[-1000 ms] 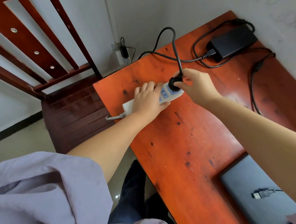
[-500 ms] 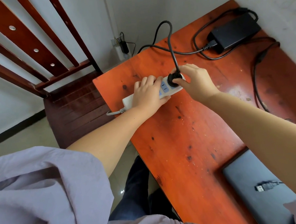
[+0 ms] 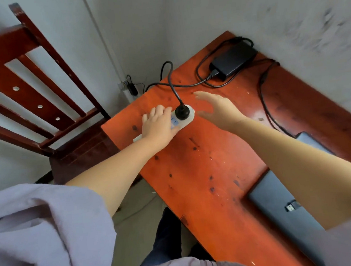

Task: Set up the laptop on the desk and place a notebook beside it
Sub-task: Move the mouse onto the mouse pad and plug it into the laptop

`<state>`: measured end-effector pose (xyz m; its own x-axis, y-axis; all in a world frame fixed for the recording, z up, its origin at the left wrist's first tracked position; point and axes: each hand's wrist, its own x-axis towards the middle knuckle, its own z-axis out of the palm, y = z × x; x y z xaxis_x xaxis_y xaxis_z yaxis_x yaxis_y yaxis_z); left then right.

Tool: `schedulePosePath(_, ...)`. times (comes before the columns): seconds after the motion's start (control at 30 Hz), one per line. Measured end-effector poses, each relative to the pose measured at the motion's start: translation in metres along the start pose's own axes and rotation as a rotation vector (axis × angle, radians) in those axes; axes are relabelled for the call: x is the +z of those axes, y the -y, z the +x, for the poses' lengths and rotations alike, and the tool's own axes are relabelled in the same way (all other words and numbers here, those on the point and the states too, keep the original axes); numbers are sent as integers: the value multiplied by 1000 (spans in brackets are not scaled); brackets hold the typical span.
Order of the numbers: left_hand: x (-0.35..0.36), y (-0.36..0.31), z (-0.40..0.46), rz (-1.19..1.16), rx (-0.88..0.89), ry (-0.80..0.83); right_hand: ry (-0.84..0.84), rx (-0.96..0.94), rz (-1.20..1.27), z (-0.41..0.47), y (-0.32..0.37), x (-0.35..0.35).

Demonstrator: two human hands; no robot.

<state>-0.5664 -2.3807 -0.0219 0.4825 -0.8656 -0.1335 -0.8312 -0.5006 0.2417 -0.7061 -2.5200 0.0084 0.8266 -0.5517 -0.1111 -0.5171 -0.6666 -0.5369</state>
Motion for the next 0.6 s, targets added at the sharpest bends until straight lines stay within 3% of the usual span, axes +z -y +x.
schedulePosePath(0.07,-8,-12,-8,-14,105,-121,-82,97,35,-28,-16,-21)
schedulePosePath(0.17,-9,-54,-18,-73,250,-138,-211,219,81,-85,-45,-46)
schedulePosePath(0.43,41,-215,-76,-80,660,191,-406,572,147,-284,-128,-62)
schedulePosePath(0.53,68,-258,-105,-12,715,337,-495,723,130,-353,-148,-57)
schedulePosePath(0.6,83,-277,-119,92,723,316,-534,811,126,-389,-154,-48)
